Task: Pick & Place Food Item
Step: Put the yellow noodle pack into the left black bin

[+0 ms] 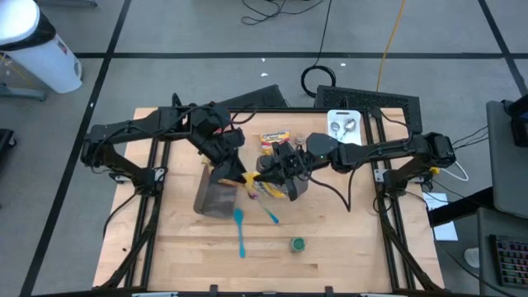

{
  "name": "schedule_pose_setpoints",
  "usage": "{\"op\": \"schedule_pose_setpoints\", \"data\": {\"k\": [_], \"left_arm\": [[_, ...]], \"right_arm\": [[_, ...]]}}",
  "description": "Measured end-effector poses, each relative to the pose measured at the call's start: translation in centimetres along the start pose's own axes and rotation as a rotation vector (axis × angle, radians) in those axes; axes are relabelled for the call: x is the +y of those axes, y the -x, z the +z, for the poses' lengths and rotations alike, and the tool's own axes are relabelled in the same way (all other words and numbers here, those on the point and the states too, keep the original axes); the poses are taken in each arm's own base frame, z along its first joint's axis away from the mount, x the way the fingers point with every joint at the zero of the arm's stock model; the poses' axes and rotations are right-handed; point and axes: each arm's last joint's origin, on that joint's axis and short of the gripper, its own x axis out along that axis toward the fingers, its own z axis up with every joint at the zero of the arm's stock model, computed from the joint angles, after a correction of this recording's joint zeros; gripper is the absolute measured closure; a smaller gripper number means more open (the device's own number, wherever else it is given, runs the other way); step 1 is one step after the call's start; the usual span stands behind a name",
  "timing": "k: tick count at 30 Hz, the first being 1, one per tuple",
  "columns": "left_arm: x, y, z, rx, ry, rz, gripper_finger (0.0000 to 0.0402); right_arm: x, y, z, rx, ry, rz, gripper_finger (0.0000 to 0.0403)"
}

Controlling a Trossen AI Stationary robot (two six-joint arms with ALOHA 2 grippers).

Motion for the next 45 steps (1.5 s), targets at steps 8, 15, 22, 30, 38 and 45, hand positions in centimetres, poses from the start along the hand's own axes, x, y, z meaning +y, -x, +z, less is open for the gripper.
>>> {"op": "schedule_pose_setpoints", "data": {"k": [8,15,22,30,38,45], "left_arm": [[0.52,0.07,-0.27,-0.001,-0.026,0.115,0.0213],[0.66,0.09,-0.65,0.035,-0.027,0.128,0.0229],[0.81,0.18,-0.66,0.038,-0.026,0.133,0.0256],[0.94,0.28,-0.60,0.037,-0.045,0.134,0.0322],[0.90,0.27,-0.60,0.043,-0.106,0.123,0.0394],[0.89,0.27,-0.61,0.045,-0.130,0.120,0.0396]], "right_arm": [[-0.27,0.12,0.37,-0.026,-0.005,-0.001,0.0403],[-0.29,0.14,0.39,-0.025,-0.006,0.001,0.0403],[-0.29,0.14,0.39,-0.025,-0.005,0.001,0.0403],[-0.30,0.14,0.38,-0.024,-0.007,0.001,0.0403],[-0.31,0.14,0.36,-0.022,-0.008,0.000,0.0403],[-0.30,0.14,0.36,-0.021,-0.032,0.003,0.0401]]}}
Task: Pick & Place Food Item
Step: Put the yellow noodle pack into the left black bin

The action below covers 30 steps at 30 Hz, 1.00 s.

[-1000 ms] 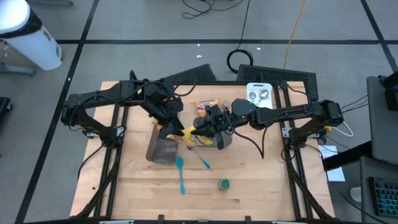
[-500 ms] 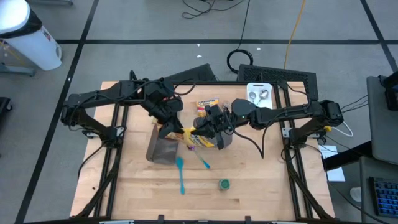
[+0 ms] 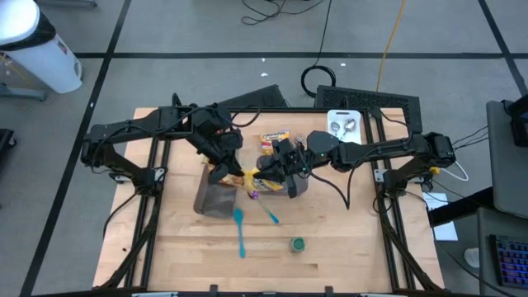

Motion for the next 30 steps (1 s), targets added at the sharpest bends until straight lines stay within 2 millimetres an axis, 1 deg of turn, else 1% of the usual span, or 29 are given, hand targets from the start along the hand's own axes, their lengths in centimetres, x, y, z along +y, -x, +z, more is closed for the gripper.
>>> {"op": "schedule_pose_setpoints", "data": {"k": [2,4,9,13,17,19,22,24,26,28,30], "left_arm": [[0.0,0.0,-0.1,0.007,-0.004,-0.005,0.0397],[0.0,0.2,-0.3,0.027,-0.006,-0.007,0.0398],[0.3,1.0,-1.4,0.101,0.034,0.026,0.0399],[0.4,2.1,-2.6,0.174,0.041,0.091,0.0399],[0.9,2.7,-3.7,0.270,0.063,0.171,0.0400],[1.0,3.0,-4.0,0.277,0.059,0.185,0.0400],[1.1,3.1,-4.0,0.222,0.029,0.176,0.0400],[1.2,3.3,-4.6,0.215,0.016,0.180,0.0400],[1.7,3.1,-5.1,0.221,0.030,0.175,0.0400],[2.1,3.5,-6.4,0.229,0.054,0.187,0.0400],[2.6,3.6,-7.2,0.225,0.070,0.177,0.0401]], "right_arm": [[0.0,0.0,0.0,-0.001,-0.006,0.001,0.0393],[0.0,0.0,0.0,-0.002,-0.005,0.002,0.0376],[-0.1,0.1,0.1,-0.006,0.011,0.000,0.0306],[-0.6,0.2,0.3,-0.009,-0.030,-0.017,0.0250],[-1.2,0.4,0.5,-0.008,-0.056,-0.038,0.0214],[-1.4,0.5,0.5,-0.006,-0.065,-0.045,0.0204],[-1.5,0.5,0.3,0.010,-0.079,-0.054,0.0196],[-1.6,0.5,0.2,0.028,-0.085,-0.062,0.0196],[-1.7,0.5,-0.1,0.051,-0.094,-0.073,0.0197],[-1.7,0.5,-0.2,0.063,-0.098,-0.080,0.0200],[-1.7,0.5,-0.2,0.063,-0.098,-0.080,0.0203]]}}
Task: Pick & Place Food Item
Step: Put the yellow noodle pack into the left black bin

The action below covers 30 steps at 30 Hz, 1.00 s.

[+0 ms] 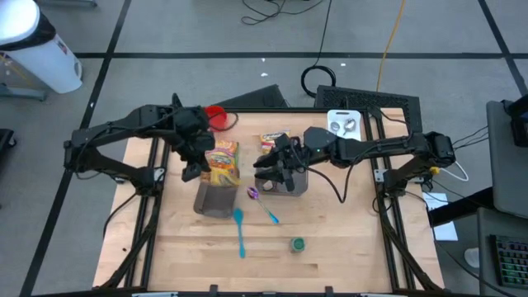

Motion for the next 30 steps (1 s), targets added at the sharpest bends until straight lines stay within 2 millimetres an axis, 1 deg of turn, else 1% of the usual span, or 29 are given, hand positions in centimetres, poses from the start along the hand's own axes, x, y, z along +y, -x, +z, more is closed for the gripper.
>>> {"op": "schedule_pose_setpoints", "data": {"k": [1,4,10,12,14,16,26,30], "left_arm": [[0.2,-0.2,-0.2,-0.002,0.008,-0.014,0.0401],[1.1,-0.3,-2.0,0.013,0.038,-0.004,0.0401],[2.7,-1.4,-3.5,0.052,0.099,-0.033,0.0401],[3.1,-1.8,-3.4,0.058,0.100,-0.063,0.0401],[3.6,-2.3,-3.6,0.091,0.094,-0.063,0.0401],[4.0,-2.8,-3.4,0.111,0.076,-0.065,0.0401],[5.6,-4.8,-2.4,0.205,0.044,-0.058,0.0401],[6.1,-5.7,-2.1,0.235,0.054,-0.043,0.0401]], "right_arm": [[0.0,0.0,0.0,-0.002,0.000,0.000,0.0203],[0.0,0.0,0.0,-0.007,-0.011,-0.015,0.0203],[-0.2,0.0,0.0,-0.025,-0.028,-0.058,0.0200],[-0.4,0.0,-0.2,-0.035,-0.032,-0.090,0.0200],[-0.7,0.0,-0.5,-0.043,-0.044,-0.132,0.0201],[-0.9,0.1,-0.9,-0.044,-0.060,-0.159,0.0202],[-1.9,0.3,-2.5,-0.098,-0.082,-0.188,0.0205],[-2.4,0.5,-2.8,-0.105,-0.081,-0.195,0.0206]]}}
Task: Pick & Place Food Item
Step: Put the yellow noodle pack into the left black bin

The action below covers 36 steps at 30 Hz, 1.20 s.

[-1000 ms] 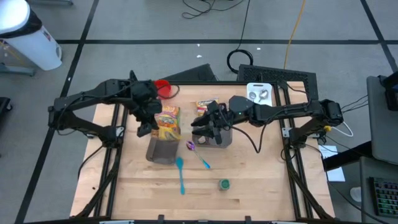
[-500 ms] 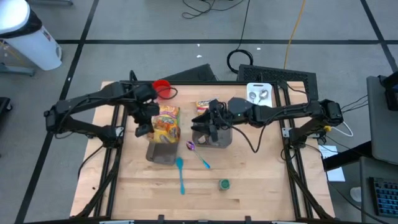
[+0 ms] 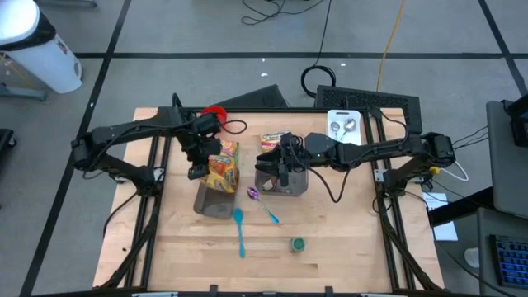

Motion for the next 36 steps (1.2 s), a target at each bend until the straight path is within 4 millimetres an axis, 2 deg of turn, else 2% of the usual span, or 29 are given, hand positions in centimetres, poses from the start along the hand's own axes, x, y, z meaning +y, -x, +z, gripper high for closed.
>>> {"op": "schedule_pose_setpoints", "data": {"k": [17,36], "left_arm": [[1.9,-2.9,1.8,0.108,0.069,-0.014,0.0401],[3.0,-2.6,2.4,0.040,0.093,0.005,0.0398]], "right_arm": [[-1.4,0.2,0.5,0.020,0.004,0.025,0.0206],[-1.3,0.2,0.5,0.024,0.000,0.031,0.0206]]}}
